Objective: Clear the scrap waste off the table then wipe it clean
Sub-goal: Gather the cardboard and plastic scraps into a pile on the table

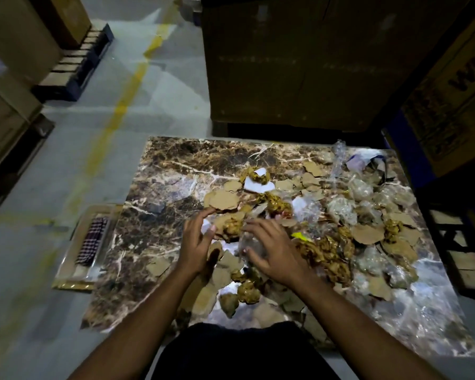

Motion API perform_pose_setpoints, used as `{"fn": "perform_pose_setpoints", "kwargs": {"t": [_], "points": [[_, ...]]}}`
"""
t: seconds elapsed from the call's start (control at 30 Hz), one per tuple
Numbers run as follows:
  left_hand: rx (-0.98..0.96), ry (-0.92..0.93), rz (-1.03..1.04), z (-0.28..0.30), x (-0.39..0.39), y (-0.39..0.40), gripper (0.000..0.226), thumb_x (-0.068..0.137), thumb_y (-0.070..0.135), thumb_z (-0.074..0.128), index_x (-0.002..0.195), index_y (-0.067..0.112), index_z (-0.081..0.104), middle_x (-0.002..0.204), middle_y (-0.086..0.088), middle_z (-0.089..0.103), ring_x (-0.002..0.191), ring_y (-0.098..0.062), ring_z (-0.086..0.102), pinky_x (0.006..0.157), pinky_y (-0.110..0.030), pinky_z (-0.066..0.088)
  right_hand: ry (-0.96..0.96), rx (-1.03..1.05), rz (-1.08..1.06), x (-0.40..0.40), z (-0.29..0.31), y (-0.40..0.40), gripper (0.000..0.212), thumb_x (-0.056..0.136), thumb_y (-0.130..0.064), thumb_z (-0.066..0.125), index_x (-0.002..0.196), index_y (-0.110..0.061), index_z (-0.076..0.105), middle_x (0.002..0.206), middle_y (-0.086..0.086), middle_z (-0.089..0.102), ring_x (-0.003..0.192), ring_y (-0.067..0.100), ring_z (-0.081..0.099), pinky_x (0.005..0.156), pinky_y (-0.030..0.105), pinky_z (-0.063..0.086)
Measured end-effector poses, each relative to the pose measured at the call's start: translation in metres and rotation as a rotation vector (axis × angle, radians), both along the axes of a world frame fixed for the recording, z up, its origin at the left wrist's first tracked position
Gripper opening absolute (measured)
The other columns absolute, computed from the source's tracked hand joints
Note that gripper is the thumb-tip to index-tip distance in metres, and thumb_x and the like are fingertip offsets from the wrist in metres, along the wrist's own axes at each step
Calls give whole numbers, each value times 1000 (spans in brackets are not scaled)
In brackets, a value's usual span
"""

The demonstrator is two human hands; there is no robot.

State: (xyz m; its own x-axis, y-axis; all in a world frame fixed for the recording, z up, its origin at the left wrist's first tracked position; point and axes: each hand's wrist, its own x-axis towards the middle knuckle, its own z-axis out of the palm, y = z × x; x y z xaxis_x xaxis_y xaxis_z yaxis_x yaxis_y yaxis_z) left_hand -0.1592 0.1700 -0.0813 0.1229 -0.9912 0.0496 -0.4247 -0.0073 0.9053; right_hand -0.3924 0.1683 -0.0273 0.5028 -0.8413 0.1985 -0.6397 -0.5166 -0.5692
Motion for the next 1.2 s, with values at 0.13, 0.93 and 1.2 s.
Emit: {"fn": "perform_pose_setpoints", "kwargs": {"t": [0.13,0.93,1.2], "points": [[-18,-53,146,-21,38,47,43,101,53,41,137,34,54,133,26,54,126,-8,47,102,-49,43,174,35,272,42,-28,24,46,95,-39,55,139,-26,51,146,1,48,135,23,41,108,43,38],[244,-795,-95,-45,61,100,68,90,47,51,151,21,36,150,-8,36,138,-34,36,115,-52,32,605,-109,393,102,-72,68,73,87,-71,52,139,-20,51,150,11,46,135,36,44,113,58,22],[235,-795,-76,-51,57,80,60,98,57,41,143,19,44,150,-8,37,139,-32,38,113,-49,36,721,77,156,116,-68,37,87,91,-77,37,156,-20,29,163,16,26,149,41,24,117,67,19]]}}
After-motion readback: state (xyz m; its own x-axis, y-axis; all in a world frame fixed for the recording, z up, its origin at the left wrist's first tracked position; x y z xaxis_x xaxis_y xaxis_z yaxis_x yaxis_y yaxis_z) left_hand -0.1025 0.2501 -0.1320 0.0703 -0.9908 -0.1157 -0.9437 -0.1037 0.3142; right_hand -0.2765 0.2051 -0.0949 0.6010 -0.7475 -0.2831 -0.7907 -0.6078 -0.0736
